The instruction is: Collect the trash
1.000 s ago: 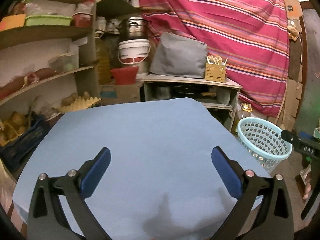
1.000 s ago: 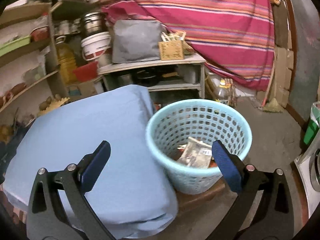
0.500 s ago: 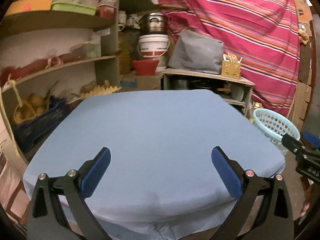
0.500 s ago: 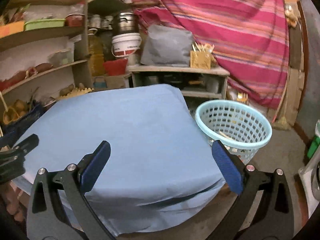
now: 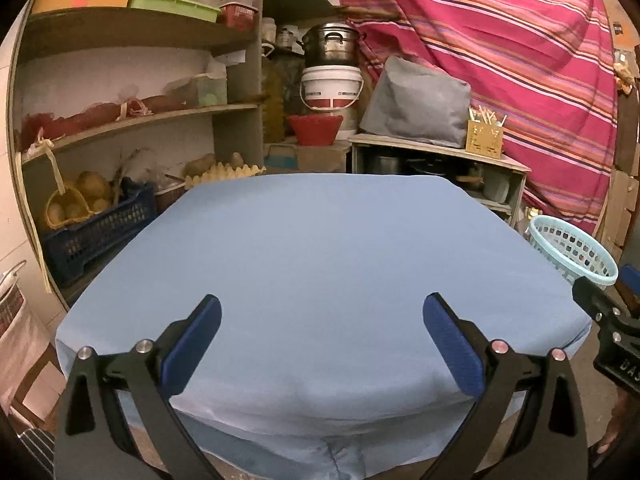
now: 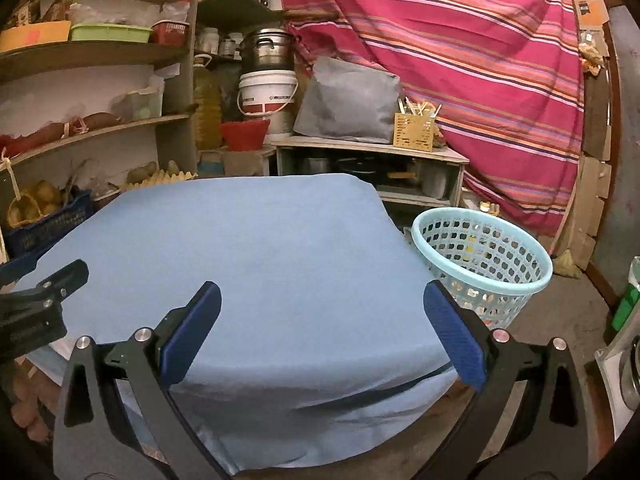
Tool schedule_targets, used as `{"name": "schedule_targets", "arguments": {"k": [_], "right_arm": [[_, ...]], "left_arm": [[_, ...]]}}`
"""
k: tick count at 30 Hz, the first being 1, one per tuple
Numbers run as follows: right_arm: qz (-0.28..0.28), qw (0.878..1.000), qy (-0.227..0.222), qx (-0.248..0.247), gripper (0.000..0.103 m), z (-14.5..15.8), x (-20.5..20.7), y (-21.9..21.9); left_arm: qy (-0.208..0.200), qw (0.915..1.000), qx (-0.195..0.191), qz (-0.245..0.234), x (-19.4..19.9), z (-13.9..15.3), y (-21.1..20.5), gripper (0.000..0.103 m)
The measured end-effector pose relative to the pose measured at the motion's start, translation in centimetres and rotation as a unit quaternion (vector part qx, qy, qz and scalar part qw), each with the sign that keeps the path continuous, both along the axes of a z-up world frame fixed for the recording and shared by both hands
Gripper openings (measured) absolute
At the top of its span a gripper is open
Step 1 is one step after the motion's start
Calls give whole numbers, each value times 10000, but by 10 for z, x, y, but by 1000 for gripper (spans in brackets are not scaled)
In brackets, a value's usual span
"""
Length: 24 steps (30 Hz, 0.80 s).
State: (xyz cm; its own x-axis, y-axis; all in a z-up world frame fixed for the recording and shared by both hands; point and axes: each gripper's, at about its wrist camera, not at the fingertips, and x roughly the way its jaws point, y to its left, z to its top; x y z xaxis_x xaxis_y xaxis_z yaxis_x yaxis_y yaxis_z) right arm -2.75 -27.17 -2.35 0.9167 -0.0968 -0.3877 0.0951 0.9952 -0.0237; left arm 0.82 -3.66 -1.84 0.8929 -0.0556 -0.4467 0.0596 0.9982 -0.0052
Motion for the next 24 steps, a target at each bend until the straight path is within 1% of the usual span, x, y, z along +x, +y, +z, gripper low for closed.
{"name": "schedule_targets", "arguments": {"k": [5, 11, 19, 24], "right_arm": [[20, 10000, -39, 29, 99, -3, 1, 3], [97, 9997, -139, -153, 99, -4, 2, 14], [121, 9998, -168, -63, 99, -4, 5, 14], [154, 9997, -192, -65, 99, -3, 6, 16]], "left_arm": [[-7, 10000, 11, 20, 1, -1, 0, 99], [-120, 9998, 106, 106, 2, -4, 0, 99], [-185, 9996, 131, 151, 1, -4, 0, 99], [-276, 9993, 215, 152, -2, -4, -3, 99]]}}
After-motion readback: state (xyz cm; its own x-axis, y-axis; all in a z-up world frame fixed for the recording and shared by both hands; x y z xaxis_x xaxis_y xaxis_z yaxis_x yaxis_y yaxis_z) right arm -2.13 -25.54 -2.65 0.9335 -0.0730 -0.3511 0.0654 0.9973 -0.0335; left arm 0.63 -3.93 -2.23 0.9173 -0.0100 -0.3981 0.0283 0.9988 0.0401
